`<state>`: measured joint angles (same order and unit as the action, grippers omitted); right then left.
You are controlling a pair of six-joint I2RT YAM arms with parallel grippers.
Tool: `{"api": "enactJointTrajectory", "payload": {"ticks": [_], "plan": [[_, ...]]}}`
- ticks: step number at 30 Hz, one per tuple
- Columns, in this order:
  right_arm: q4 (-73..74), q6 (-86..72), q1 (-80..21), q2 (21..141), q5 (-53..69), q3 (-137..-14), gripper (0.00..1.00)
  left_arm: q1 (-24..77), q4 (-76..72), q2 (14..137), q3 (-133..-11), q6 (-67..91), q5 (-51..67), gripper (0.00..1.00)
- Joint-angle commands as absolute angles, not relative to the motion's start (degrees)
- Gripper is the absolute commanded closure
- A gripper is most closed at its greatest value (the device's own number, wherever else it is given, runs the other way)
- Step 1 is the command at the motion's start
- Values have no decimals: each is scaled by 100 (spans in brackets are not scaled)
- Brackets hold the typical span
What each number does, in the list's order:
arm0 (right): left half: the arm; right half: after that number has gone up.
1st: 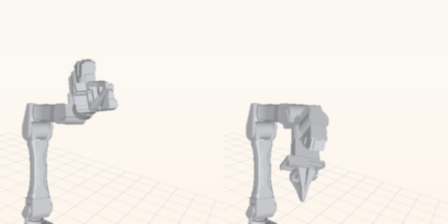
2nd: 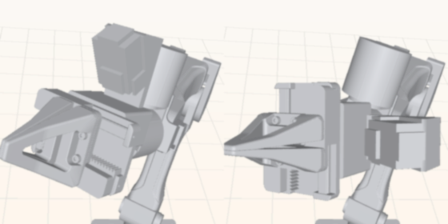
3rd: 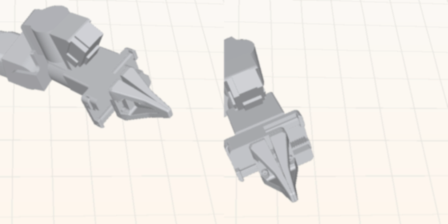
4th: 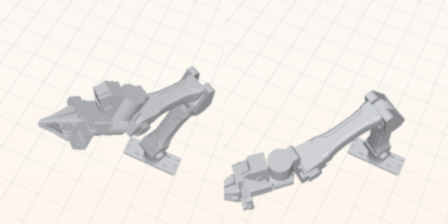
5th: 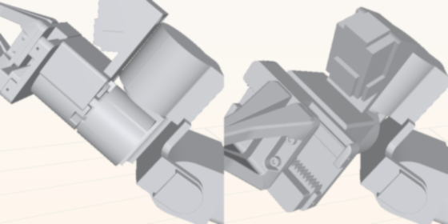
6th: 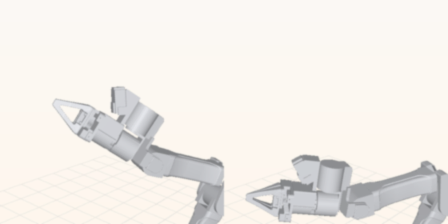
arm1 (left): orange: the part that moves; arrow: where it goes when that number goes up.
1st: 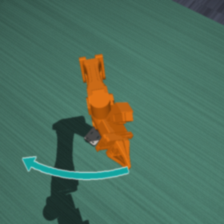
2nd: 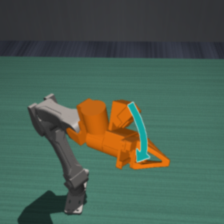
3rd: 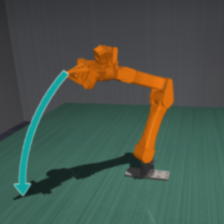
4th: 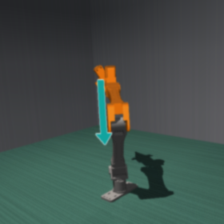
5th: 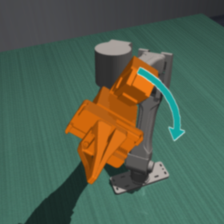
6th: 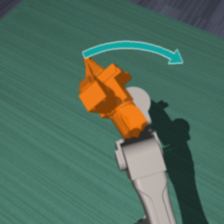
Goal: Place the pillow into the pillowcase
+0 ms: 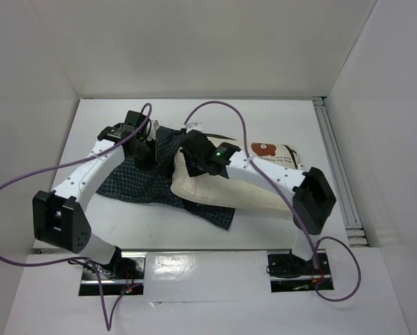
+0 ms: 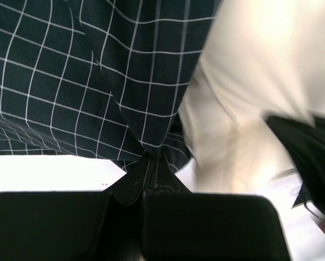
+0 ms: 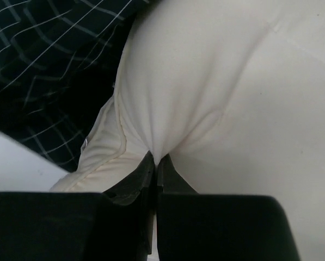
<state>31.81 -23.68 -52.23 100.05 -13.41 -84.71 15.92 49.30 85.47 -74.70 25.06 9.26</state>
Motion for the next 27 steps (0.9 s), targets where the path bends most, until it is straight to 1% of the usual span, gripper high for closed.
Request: {"api": "enactJointTrajectory", "payload": {"ticks": [1,3,7,8,9,10,11,12,14,15,17,20,22,24,25,27], "plan": [[2470,-2706,-5106,10493,-2082,-8885,100,1617,5177,8271,-7540,2250,1116,100],[2330,-2846,-5106,10634,-2205,-8816,100,1617,5177,8210,-7541,2172,1230,100],[2232,-2909,-5106,10986,-2128,-8841,100,1617,5299,8209,-7489,2109,984,100],[2406,-2909,-5106,10986,-2049,-8894,93,1617,5300,8209,-7488,2109,984,100],[2408,-2840,-5106,10917,-1883,-8895,75,1617,5300,8209,-7419,2170,923,100],[2408,-2839,-5167,10812,-1881,-8834,55,1617,5300,8209,-7418,2171,923,100],[2260,-2761,-5220,10663,-1820,-8729,29,1617,5300,8209,-7357,2258,871,100],[2172,-2708,-5282,10505,-1819,-8614,23,1617,5248,8209,-7304,2320,783,100],[2119,-2707,-5370,10100,-1758,-8307,15,1617,5160,8209,-7225,2382,782,100],[2179,-2707,-5448,10003,-1758,-8236,10,1617,5107,8209,-7225,2451,721,100],[2241,-2707,-5598,9783,-1758,-8017,8,1617,5106,8209,-7172,2513,721,100],[2224,-2777,-5817,9668,-1433,-7665,7,1617,5054,8209,-7172,2514,721,100],[2031,-2935,-5993,9668,-1380,-7341,7,1617,5054,8157,-7172,2566,721,100],[1498,-3058,-5994,9782,-1047,-7076,10,1617,5054,8086,-7172,2566,721,100],[1407,-3111,-5994,9861,-941,-7023,15,1617,5054,8034,-7172,2566,721,100],[1493,-3111,-5994,10229,-870,-7171,46,1617,5054,7972,-7172,2566,721,100]]}}
